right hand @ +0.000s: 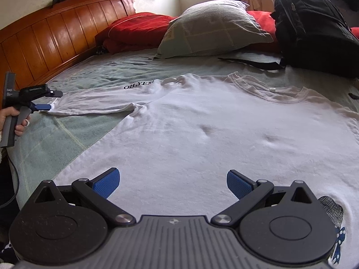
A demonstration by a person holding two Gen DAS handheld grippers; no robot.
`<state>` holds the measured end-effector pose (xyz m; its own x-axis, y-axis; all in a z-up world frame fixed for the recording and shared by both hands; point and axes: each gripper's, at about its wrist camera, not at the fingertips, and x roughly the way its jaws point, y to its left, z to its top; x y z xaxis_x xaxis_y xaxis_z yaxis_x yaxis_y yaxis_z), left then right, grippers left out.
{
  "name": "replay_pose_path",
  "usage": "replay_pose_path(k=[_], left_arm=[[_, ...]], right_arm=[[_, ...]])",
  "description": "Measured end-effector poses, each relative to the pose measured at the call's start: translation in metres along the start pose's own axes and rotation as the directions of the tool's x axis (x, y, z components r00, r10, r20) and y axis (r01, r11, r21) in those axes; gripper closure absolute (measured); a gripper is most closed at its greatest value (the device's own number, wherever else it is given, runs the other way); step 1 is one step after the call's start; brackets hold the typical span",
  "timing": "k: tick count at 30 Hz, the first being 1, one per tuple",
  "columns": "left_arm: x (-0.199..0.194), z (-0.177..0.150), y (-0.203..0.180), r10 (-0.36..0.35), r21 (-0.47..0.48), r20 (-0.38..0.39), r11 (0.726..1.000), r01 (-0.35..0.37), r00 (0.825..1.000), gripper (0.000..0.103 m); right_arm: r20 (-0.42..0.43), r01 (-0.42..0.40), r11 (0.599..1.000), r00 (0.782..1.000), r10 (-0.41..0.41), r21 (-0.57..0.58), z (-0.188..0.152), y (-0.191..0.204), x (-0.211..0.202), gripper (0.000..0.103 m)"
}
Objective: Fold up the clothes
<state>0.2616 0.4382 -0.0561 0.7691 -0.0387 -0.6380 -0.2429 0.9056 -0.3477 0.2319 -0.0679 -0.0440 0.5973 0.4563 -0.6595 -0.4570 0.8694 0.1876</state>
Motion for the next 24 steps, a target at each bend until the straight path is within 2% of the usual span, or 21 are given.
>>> replay_pose_path(k=[2, 6, 10, 13, 15, 18, 21, 24], left_arm=[[0.004, -0.002, 0.005, 0.013, -0.006, -0.018, 1.0, -0.014, 1.0, 0.002], [-0.003, -0.002, -0.01, 0.037, 0.019, 0.012, 0.999, -0.037, 0.999, 0.002], [-0.006, -0.008, -0.044, -0.026, 0.142, -0.004, 0.989, 0.027, 1.0, 0.002], [0.004, -0.02, -0.067, 0.032, 0.245, -0.045, 0.969, -0.019, 0.998, 0.001], [0.014, -0.027, -0.069, 0.13, 0.23, -0.102, 0.968, -0.104, 0.986, 0.002], [0.006, -0.035, -0.079, 0.164, 0.241, -0.094, 0.961, -0.137, 0.982, 0.002], [-0.018, -0.042, -0.109, 0.15, 0.331, -0.055, 0.935, -0.124, 0.987, 0.002], [-0.044, -0.052, -0.152, 0.103, 0.448, -0.026, 0.891, -0.081, 0.994, 0.001]], right_arm=[[-0.005, -0.006, 1.0, 1.0, 0.006, -0.002, -0.001, 0.001, 0.0, 0.0], [-0.009, 0.002, 1.0, 1.0, -0.002, -0.006, -0.001, 0.001, 0.0, 0.0], [-0.006, 0.0, 1.0, 1.0, 0.0, 0.007, -0.001, -0.001, 0.0, 0.0], [-0.013, 0.004, 1.0, 1.0, -0.004, 0.01, -0.002, 0.0, -0.002, 0.0], [-0.013, 0.012, 1.0, 1.0, -0.012, 0.002, -0.003, -0.001, -0.007, 0.0], [0.001, 0.032, 0.999, 0.999, -0.032, 0.004, -0.004, -0.009, -0.018, 0.0], [0.014, 0.051, 0.998, 0.999, -0.052, 0.041, -0.006, -0.023, -0.025, 0.0], [0.014, 0.08, 0.994, 0.997, -0.081, 0.08, -0.009, -0.037, -0.029, 0.0]])
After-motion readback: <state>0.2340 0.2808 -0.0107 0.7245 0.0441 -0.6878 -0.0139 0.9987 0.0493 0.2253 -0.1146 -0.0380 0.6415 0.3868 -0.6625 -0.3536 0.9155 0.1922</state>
